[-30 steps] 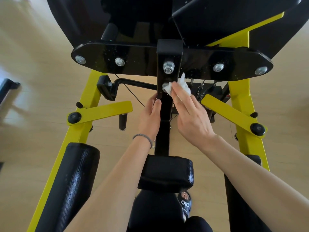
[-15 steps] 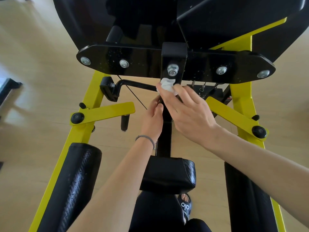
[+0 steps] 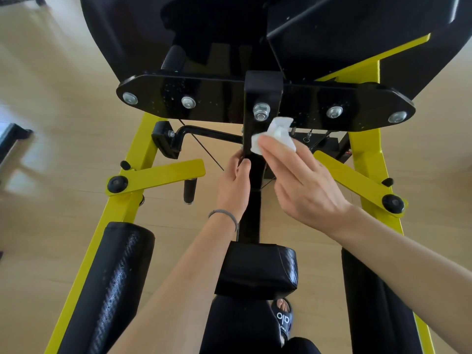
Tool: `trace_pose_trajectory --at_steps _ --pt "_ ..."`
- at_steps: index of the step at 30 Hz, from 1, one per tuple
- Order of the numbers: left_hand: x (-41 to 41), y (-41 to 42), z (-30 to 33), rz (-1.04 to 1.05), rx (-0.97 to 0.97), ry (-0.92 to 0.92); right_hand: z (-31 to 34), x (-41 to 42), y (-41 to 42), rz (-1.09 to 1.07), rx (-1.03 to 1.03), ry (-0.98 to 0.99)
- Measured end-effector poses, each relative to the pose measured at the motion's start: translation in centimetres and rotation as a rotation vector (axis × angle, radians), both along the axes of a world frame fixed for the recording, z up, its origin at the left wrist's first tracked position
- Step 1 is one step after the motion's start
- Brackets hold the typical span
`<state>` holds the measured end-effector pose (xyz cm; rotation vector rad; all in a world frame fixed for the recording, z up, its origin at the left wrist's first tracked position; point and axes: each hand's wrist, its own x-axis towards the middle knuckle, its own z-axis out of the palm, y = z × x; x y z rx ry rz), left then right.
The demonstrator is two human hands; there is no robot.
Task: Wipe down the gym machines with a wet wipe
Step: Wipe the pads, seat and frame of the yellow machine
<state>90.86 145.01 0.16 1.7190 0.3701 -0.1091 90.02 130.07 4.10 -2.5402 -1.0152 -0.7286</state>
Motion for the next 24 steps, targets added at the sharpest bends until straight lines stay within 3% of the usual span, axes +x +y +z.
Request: trace_pose_trajectory --at_steps 3,7,10,15,20,24 --pt "0.1 0.0 -0.3 0.000 0.004 0.006 0.5 1.5 0.5 -0.061 -0.109 -0.081" --pt "-0.2 0.2 -0.1 -0.016 0.000 0.013 -1.8 1.5 -0.2 -0.110 -0.145 0.026" --pt "-0.3 0.2 0.3 -0.022 0.018 0.018 -1.4 0.5 -0.8 -0.083 -0.029 0.127" --pt "-0.1 0.0 0.3 -0.005 0.021 0.008 3.9 1.9 0.3 -0.067 0.190 -0.005" --pt "-0.1 0.0 -0.2 -0.008 0.024 -0.010 4.0 2.7 1.3 -0.117 0.283 0.056" --pt "0.0 -0.2 0.4 -0.013 0.052 -0.006 1.8 1.2 2.6 -0.224 0.529 0.262"
